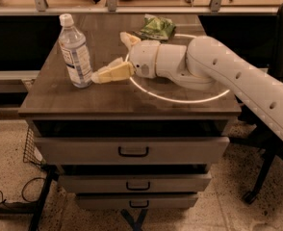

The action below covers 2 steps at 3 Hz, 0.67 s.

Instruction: Pick blue plastic bottle

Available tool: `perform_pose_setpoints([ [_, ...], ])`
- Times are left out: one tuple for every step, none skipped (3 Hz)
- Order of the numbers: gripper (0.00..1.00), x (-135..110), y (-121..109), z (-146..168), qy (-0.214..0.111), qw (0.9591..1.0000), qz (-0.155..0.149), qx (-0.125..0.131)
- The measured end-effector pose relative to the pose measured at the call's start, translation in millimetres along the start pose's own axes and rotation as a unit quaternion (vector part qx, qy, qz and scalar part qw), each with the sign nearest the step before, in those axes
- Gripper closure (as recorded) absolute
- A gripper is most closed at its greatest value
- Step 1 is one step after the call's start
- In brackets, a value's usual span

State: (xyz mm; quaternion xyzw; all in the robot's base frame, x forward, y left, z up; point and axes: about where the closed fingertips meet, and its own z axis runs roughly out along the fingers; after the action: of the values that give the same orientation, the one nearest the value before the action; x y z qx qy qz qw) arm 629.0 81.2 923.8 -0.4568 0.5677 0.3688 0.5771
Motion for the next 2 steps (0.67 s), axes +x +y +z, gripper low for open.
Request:
perform_pose_setpoints([
  [0.00, -9.6, 0.9, 19.3, 0.005, 1.0000, 0.001, -0.007],
  [0.00, -21.4, 2.6, 39.4, 0.007, 0.9998, 0.000, -0.017],
])
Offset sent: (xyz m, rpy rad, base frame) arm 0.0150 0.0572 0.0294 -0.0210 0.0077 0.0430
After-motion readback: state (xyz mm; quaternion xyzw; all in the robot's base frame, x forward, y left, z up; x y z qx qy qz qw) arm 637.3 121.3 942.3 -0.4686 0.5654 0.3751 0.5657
